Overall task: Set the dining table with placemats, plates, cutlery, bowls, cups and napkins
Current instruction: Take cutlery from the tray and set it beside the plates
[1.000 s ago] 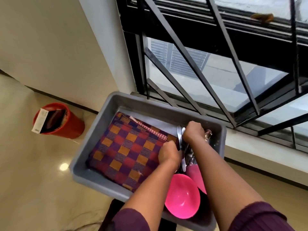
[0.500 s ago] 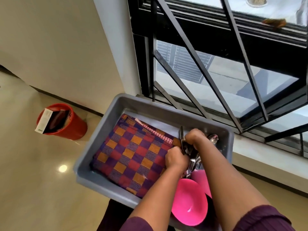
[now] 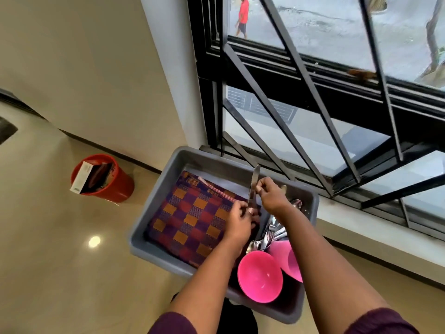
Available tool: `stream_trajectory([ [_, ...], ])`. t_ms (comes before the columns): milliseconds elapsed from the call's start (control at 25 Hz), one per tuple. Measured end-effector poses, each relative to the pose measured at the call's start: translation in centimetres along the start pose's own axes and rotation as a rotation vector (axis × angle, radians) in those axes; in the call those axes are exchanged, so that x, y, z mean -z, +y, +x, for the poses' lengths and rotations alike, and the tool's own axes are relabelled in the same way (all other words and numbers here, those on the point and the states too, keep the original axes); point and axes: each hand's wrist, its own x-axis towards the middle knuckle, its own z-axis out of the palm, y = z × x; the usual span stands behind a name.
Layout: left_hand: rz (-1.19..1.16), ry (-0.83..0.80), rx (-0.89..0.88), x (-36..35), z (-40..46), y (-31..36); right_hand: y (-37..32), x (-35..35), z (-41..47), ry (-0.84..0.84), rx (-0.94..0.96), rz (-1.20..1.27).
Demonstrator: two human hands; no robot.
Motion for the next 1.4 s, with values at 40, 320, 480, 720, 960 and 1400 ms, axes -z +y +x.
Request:
stream_trajectory([
  [40, 0.003, -0.002, -0.020, 0.4, -0.8, 0.9, -0.5, 0.4, -0.6, 0.006, 0.022, 0.048],
  [320, 0.052, 0.038, -0.083, 3.9, -6.9, 5.7, -6.4, 3.0, -7.9, 0.138, 0.025, 0.358],
  [480, 0.097, 0.099, -0.065, 6.9, -10.8, 8.5, -10.6, 2.7, -11.6, 0.071, -0.066, 0.455],
  [720, 0.193, 0.032, -0.072, 13.4, -15.9, 11.5, -17.5, 0.1, -18.1, -0.033, -0.174, 0.507],
  [960, 0.292, 0.149, -0.133, 16.6, -19.9, 11.0, -19.8, -3.8, -20.9, -0.097, -0.265, 0.517],
  [1400, -0.196, 0.552, -0.066, 16.4, -28.9, 6.1, -18.3, -8.6, -27.1, -0.623, 0.075, -0.105],
])
